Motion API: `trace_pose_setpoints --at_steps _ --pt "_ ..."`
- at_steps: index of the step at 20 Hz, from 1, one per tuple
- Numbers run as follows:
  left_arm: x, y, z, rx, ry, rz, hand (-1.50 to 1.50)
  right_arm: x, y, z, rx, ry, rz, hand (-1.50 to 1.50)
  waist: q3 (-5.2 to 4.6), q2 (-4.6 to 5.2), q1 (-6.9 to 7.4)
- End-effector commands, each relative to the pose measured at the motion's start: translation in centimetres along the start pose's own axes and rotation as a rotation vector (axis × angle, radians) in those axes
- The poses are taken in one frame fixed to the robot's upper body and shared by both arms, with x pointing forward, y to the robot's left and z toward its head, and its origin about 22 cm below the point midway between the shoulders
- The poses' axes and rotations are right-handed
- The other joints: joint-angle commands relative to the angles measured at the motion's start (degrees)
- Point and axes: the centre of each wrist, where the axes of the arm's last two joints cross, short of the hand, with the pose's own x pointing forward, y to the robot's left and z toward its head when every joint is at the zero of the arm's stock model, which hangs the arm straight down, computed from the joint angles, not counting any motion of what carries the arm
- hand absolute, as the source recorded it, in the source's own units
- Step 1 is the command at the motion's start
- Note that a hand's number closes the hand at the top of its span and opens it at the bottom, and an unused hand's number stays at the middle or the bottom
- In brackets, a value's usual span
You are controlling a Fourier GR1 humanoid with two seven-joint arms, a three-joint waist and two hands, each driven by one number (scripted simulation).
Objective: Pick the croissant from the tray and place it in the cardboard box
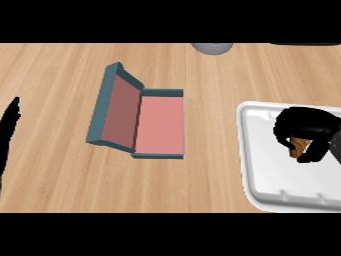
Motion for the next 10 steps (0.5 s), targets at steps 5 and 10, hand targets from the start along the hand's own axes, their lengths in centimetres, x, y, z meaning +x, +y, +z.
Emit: trace_pose_setpoints --at_steps 5,10 --pt "1.2 -1.7 -0.4 -0.028 -0.023 -0.014 0.00 -2.0 -7.4 -7.5 -0.256 0.289 -0.020 1.50 0.30 0.65 1.97" --pt "1.7 -0.2 -1.3 -0.018 -0.026 -0.004 0.00 -2.9 -12.6 -6.5 -0.422 0.289 0.032 1.50 0.27 0.48 1.04"
